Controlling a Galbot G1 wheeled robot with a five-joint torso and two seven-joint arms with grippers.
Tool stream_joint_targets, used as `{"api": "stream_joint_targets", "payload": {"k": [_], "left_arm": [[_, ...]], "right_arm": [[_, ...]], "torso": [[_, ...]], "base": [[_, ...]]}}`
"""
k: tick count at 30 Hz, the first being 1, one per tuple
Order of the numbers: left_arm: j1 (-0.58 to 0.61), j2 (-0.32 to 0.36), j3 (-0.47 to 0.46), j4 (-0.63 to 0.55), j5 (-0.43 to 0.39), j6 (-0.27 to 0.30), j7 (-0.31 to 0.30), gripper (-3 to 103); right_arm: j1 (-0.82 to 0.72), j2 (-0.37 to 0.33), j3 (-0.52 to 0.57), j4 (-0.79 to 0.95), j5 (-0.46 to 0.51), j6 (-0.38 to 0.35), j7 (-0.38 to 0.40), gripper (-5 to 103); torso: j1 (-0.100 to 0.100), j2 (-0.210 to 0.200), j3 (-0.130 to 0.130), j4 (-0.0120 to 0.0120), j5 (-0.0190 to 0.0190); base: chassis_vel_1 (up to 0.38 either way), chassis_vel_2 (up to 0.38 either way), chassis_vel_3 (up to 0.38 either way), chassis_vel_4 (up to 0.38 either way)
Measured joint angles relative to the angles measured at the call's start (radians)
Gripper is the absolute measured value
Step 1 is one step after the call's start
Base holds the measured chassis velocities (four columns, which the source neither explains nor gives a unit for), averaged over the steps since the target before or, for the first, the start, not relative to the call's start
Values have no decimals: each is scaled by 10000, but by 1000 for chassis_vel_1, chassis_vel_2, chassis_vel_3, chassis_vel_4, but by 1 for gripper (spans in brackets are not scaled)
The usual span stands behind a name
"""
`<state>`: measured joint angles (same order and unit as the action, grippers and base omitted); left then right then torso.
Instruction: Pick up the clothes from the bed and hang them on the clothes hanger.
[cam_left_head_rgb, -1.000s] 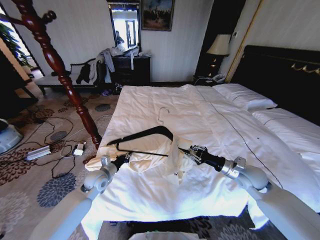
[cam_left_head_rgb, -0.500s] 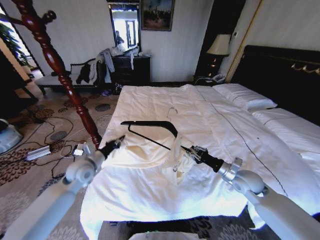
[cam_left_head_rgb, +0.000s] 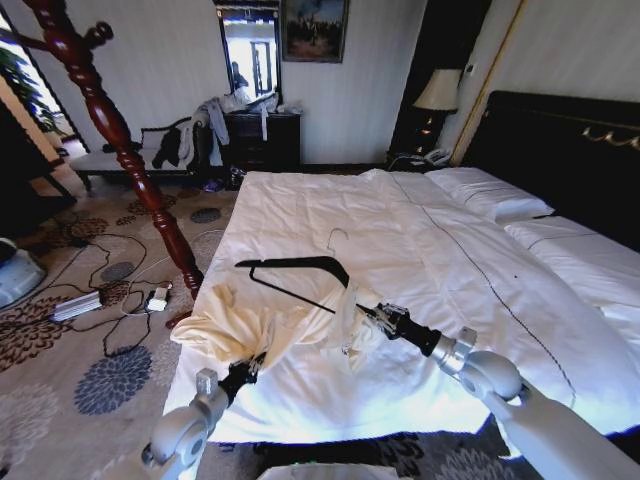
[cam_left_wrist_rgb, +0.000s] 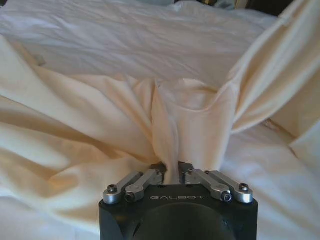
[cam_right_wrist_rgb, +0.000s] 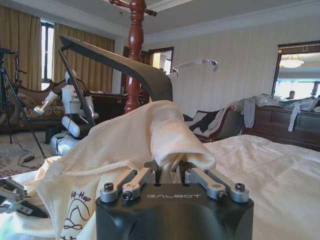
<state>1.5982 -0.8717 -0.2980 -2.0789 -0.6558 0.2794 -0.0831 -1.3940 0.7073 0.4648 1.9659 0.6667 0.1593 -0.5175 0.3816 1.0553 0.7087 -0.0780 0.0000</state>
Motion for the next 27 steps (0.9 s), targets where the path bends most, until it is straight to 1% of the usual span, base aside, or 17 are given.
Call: {"api": "stream_joint_targets", "payload": {"k": [1, 2, 4, 5, 7, 10, 13, 14, 15, 18, 19, 20, 21, 22, 23, 24, 27], "left_arm": [[186, 35, -77, -182, 84, 30, -12, 26], [280, 51, -121, -297, 128, 37, -13, 26], [389, 87, -228, -614, 241, 12, 12, 36], [389, 87, -228, -614, 241, 12, 12, 36], [231, 63, -245, -687, 239, -77, 53, 47], [-219, -70, -170, -588, 41, -141, 48, 53], [-855, -245, 54, -294, -364, -171, 100, 69], [-1049, -266, 140, -219, -504, -177, 221, 74], [-1049, -266, 140, -219, -504, -177, 221, 74], [-1449, -217, 331, -64, -611, -427, 971, 85], [-1529, -141, 409, -20, -466, -573, 1349, 91], [-1551, -87, 482, 13, -301, -664, 1585, 91], [-1551, -87, 482, 13, -301, -664, 1585, 91], [-1535, -5, 615, 64, 38, -726, 1812, 98], [-1448, 77, 709, 106, 454, -767, 1970, 98], [-1448, 77, 709, 106, 454, -767, 1970, 98], [-863, 478, 871, 165, 2211, -966, 2604, 100]], "right_arm": [[0, 15, -1, 0, -19, 7, -4, 19], [-2, 20, -1, 0, -27, 11, -6, 19], [-18, 23, 21, 9, -44, 39, -24, 19], [-18, 23, 21, 9, -44, 39, -24, 19], [-34, 3, 53, 12, -46, 65, -35, 19], [-42, -24, 82, 12, -48, 93, -46, 19], [-38, -51, 100, -9, -46, 104, -50, 19], [-29, -69, 104, -26, -34, 104, -51, 19], [-29, -69, 104, -26, -34, 104, -51, 19], [18, -120, 126, -83, 38, 105, -45, 19], [43, -148, 136, -116, 89, 105, -36, 19], [62, -173, 138, -146, 131, 105, -26, 19], [62, -173, 138, -146, 131, 105, -26, 19], [85, -204, 139, -185, 172, 105, -16, 19], [113, -232, 139, -232, 194, 105, -12, 19], [113, -232, 139, -232, 194, 105, -12, 19], [198, -254, 129, -375, 227, 109, -12, 19]], "torso": [[0, -1, 0, 2, 1], [0, 0, 0, 3, 1], [0, 0, 0, 2, 2], [0, 0, 0, 2, 2], [0, 0, 0, 2, 1], [1, -1, 0, 0, 1], [3, -1, 2, -1, -2], [3, -2, 2, 0, -2], [3, -2, 2, 0, -2], [3, -2, 1, 0, -1], [3, -2, 2, -1, 0], [3, -2, 1, 0, 0], [3, -2, 1, 0, 0], [3, -2, 2, 1, -1], [3, -2, 1, 0, -1], [3, -2, 1, 0, -1], [3, -2, 1, 3, -1]], "base": [[0, 0, 0, 0], [0, 0, 0, 0], [0, 0, 0, 0], [0, 0, 0, 0], [0, 0, 0, 0], [0, 0, 0, 0], [0, 0, 0, 0], [0, 0, 0, 0], [0, 0, 0, 0], [0, 0, 0, 0], [0, 0, 0, 0], [0, 0, 0, 0], [0, 0, 0, 0], [0, 0, 0, 0], [0, 0, 0, 0], [0, 0, 0, 0], [0, 0, 0, 0]]}}
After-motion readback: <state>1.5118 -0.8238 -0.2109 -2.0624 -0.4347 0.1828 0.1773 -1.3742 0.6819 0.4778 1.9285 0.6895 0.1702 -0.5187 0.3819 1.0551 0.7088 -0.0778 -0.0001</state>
